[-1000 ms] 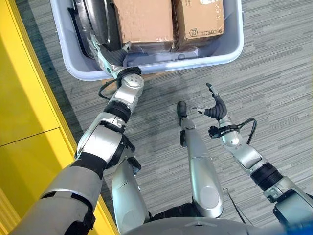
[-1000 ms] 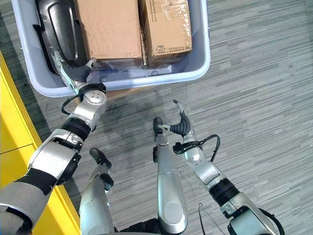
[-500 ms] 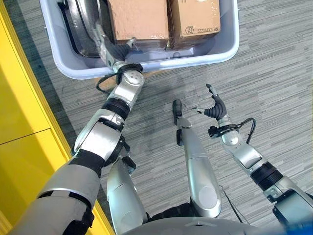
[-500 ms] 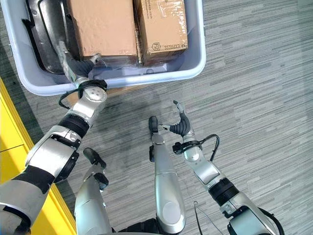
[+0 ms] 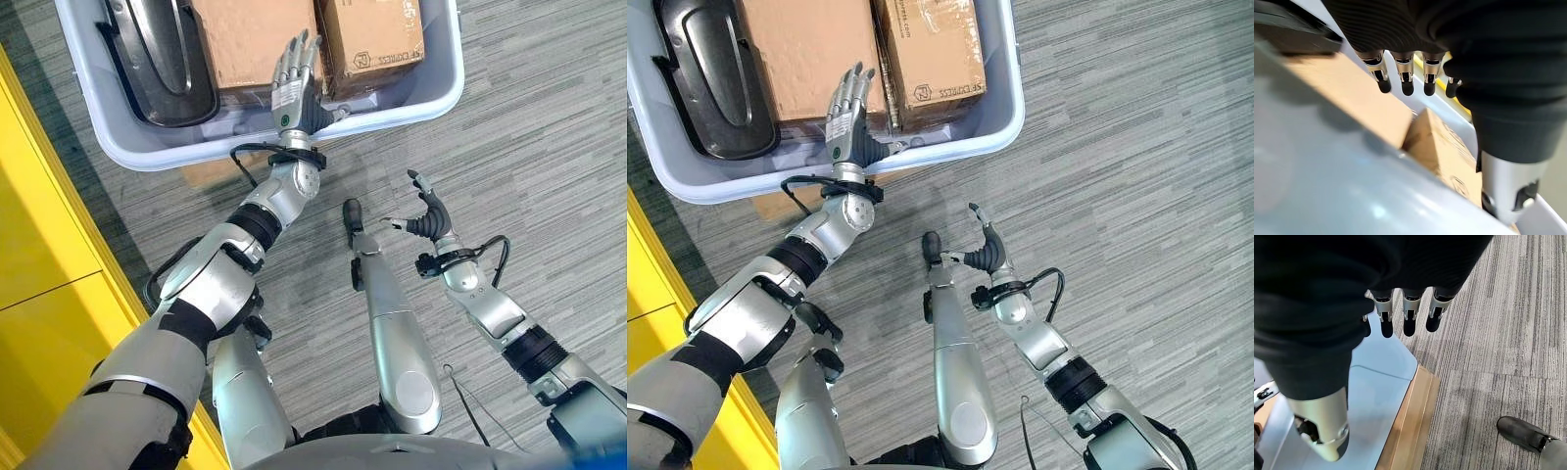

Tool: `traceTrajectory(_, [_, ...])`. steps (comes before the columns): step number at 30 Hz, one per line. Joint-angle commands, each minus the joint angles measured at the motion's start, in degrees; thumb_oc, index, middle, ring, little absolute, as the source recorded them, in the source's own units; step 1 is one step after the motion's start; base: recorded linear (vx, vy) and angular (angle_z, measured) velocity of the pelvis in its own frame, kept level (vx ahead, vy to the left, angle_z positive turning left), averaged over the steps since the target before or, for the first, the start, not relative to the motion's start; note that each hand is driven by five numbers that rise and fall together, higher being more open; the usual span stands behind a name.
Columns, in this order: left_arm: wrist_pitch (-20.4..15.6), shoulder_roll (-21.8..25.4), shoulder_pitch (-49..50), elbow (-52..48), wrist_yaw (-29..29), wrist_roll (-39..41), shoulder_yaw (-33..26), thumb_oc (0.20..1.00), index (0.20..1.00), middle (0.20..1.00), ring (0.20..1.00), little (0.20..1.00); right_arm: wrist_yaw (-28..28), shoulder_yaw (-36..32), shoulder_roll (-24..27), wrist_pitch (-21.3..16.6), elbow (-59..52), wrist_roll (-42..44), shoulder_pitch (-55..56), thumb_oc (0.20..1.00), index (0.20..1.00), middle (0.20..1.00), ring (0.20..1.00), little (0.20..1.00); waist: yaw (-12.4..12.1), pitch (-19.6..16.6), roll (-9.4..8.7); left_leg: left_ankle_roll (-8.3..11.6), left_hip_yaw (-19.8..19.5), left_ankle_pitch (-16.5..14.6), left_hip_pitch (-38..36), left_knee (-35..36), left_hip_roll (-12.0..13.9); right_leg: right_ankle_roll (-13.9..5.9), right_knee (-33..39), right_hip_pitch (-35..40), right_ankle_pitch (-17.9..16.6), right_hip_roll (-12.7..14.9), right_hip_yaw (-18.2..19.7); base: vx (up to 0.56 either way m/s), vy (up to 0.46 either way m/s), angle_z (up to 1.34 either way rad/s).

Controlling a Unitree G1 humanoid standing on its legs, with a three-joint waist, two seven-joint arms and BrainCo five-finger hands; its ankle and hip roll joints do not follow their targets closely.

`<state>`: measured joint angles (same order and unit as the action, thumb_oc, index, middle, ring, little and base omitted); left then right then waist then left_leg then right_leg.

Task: Move parts from the plastic box to the shelf.

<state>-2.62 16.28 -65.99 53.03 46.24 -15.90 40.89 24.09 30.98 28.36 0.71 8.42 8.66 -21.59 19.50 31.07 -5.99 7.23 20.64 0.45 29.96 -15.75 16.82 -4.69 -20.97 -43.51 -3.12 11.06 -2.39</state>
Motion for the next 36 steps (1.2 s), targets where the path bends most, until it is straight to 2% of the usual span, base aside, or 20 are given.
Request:
traceTrajectory(1, [-0.91,-0.35,2.49,-0.90,-0.34,-5.26,-0.55,1.000,1.000,1.000,1.000,1.000,-0.01,0.14,2.88,-4.94,-0.62,-1.24,1.97,1.000,1.000,1.000,1.000,1.000,1.21,-1.27,-1.54,0.62,-2.46,0.54,5.90,-5.41,1.11,-0.39,-0.99,3.19,3.62,-2.26,-0.23,0.00,0.000,0.00])
traceTrajectory(5, [-1.86,-0.15,3.01,-0.48,1.54,-5.89,0.07,1.000,1.000,1.000,1.000,1.000,0.31,0.50,2.80,-6.78,1.06,-1.22,2.50,1.000,1.000,1.000,1.000,1.000,1.09,-1.27,-1.24,0.64,-2.51,0.81,5.24,-4.83,1.03,-0.39,-0.70,3.69,3.43,-1.94,-0.23,-0.01,0.004,-0.02])
traceTrajectory(6, [-1.95,-0.10,3.25,-0.45,3.46,-6.91,0.14,1.000,1.000,1.000,1.000,1.000,0.46,0.60,2.79,-7.02,1.32,-1.22,2.58,1.000,1.000,1.000,1.000,1.000,0.99,-1.27,-1.16,0.63,-2.62,0.87,5.21,-4.80,1.00,-0.40,-0.72,3.75,3.42,-1.85,-0.25,0.00,0.000,0.00])
traceTrajectory(8, [-1.77,0.08,3.60,-0.70,8.95,-8.51,0.01,1.000,1.000,1.000,1.000,1.000,0.70,0.71,2.80,-7.08,1.45,-1.07,2.68,1.000,1.000,1.000,1.000,1.000,0.79,-1.27,-1.08,0.61,-2.77,0.90,5.14,-4.73,0.97,-0.41,-0.68,3.87,3.39,-1.71,-0.30,-0.01,-0.016,0.01])
traceTrajectory(9, [-2.50,0.80,3.70,-1.19,17.91,-9.09,-1.40,1.000,1.000,1.000,1.000,1.000,1.49,1.09,2.84,-7.25,1.59,-0.72,3.11,1.000,1.000,1.000,1.000,1.000,0.37,-1.27,-0.92,0.57,-3.07,0.92,5.04,-4.66,0.87,-0.39,-0.60,4.12,3.44,-1.61,-0.33,-0.01,-0.035,0.03])
traceTrajectory(10, [-2.72,0.93,3.66,-1.27,19.19,-9.34,-1.81,1.000,1.000,1.000,1.000,1.000,1.67,1.19,2.83,-7.41,1.71,-0.69,3.24,1.000,1.000,1.000,1.000,1.000,0.30,-1.27,-0.89,0.56,-3.15,0.92,5.06,-4.68,0.83,-0.36,-0.61,4.15,3.48,-1.60,-0.33,-0.02,-0.053,0.03])
traceTrajectory(11, [-3.01,1.46,3.38,-1.52,24.43,-9.83,-3.58,1.000,1.000,1.000,1.000,1.000,2.38,1.54,2.68,-8.25,2.44,-0.60,3.65,1.000,1.000,1.000,1.000,1.000,-0.04,-1.27,-0.78,0.53,-3.53,0.92,5.17,-4.73,0.68,-0.27,-0.65,4.20,3.59,-1.50,-0.36,-0.02,-0.039,0.04])
traceTrajectory(13, [-3.72,1.96,3.08,-1.87,29.00,-10.71,-5.31,1.000,1.000,1.000,1.000,1.000,2.94,1.74,2.40,-8.98,3.14,-0.48,3.95,1.000,1.000,1.000,1.000,1.000,-0.37,-1.27,-0.67,0.48,-3.93,0.89,5.29,-4.74,0.53,-0.22,-0.67,4.24,3.69,-1.37,-0.48,-0.02,-0.059,0.08])
traceTrajectory(14, [-4.60,2.66,2.66,-2.06,33.38,-11.95,-7.66,1.000,1.000,1.000,1.000,1.000,3.81,2.01,2.03,-9.44,3.81,-0.34,4.23,1.000,1.000,1.000,1.000,1.000,-0.90,-1.27,-0.52,0.42,-4.44,0.76,5.45,-4.90,0.36,-0.20,-0.78,4.31,3.86,-1.21,-0.69,-0.02,-0.083,0.10])
traceTrajectory(18, [-4.37,4.14,1.28,-2.02,42.03,-14.95,-11.34,1.000,1.000,1.000,1.000,1.000,5.49,2.56,1.41,-10.24,5.01,0.43,4.45,1.000,1.000,1.000,1.000,1.000,-1.97,-1.27,-0.41,0.43,-5.45,0.66,5.67,-5.13,0.20,-0.30,-0.77,4.78,4.11,-0.89,-1.42,-0.01,-0.080,0.15])
traceTrajectory(19, [-3.87,4.99,-0.26,-1.51,46.26,-15.19,-12.84,1.000,1.000,1.000,1.000,1.000,6.43,3.03,1.02,-10.49,5.56,0.74,4.41,1.000,1.000,1.000,1.000,1.000,-2.36,-1.27,-0.55,0.52,-5.83,0.63,5.56,-5.17,0.19,-0.34,-0.67,5.15,4.18,-0.86,-1.65,0.00,-0.087,0.17])
traceTrajectory(22, [-2.72,7.00,-2.46,-1.71,46.26,-13.83,-16.05,1.000,1.000,1.000,1.000,1.000,7.71,3.89,0.63,-10.84,6.19,1.25,4.26,1.000,1.000,1.000,1.000,1.000,-2.85,-1.27,-0.90,0.65,-6.29,0.42,5.65,-5.53,0.31,-0.36,-0.75,5.48,4.48,-0.86,-1.77,0.00,-0.052,0.06])
traceTrajectory(25, [-3.19,8.59,-3.61,-0.56,46.26,-11.46,-18.78,1.000,1.000,1.000,1.000,1.000,8.54,4.52,0.10,-11.33,6.87,1.29,4.35,1.000,1.000,1.000,1.000,1.000,-3.22,-1.27,-1.17,0.64,-6.60,0.12,5.67,-5.84,0.29,-0.31,-0.87,5.85,4.90,-0.96,-1.90,0.01,-0.033,0.06])
traceTrajectory(28, [-3.38,8.55,-3.37,1.82,46.26,-10.45,-18.45,1.000,1.000,1.000,1.000,1.000,9.03,4.89,-0.38,-12.08,7.75,1.26,4.28,1.000,1.000,1.000,1.000,1.000,-3.52,-1.27,-1.31,0.64,-6.82,0.08,5.73,-5.85,0.25,-0.37,-0.80,6.01,4.98,-1.02,-2.00,0.00,-0.023,0.05])
traceTrajectory(29, [-3.04,9.27,-3.13,3.23,42.11,-7.43,-17.54,1.000,1.000,1.000,1.000,1.000,9.06,4.91,-0.77,-12.28,8.14,1.31,4.29,1.000,1.000,1.000,1.000,1.000,-3.85,-1.27,-1.56,0.64,-6.93,0.04,5.97,-6.10,0.34,-0.46,-0.77,6.02,4.88,-0.99,-2.19,0.00,-0.031,0.06])
traceTrajectory(32, [-3.92,10.13,-2.97,5.96,38.43,-7.42,-16.77,1.000,1.000,1.000,1.000,1.000,8.15,6.12,-1.25,-12.46,9.82,0.05,3.39,1.000,1.000,1.000,1.000,1.000,-4.13,-1.27,-1.93,0.60,-6.99,-0.18,6.63,-6.42,0.38,-0.46,-0.87,5.63,5.04,-1.17,-2.17,0.00,-0.009,0.06])
traceTrajectory(36, [-3.11,10.22,-3.49,7.32,30.21,-3.79,-13.95,1.000,1.000,1.000,1.000,1.000,8.05,6.98,-1.24,-10.29,11.10,-0.77,2.94,1.000,1.000,1.000,1.000,1.000,-4.19,-1.27,-2.12,0.52,-6.98,-0.28,7.48,-6.94,0.37,-0.47,-1.05,5.05,4.96,-1.19,-2.31,0.00,0.000,0.00])
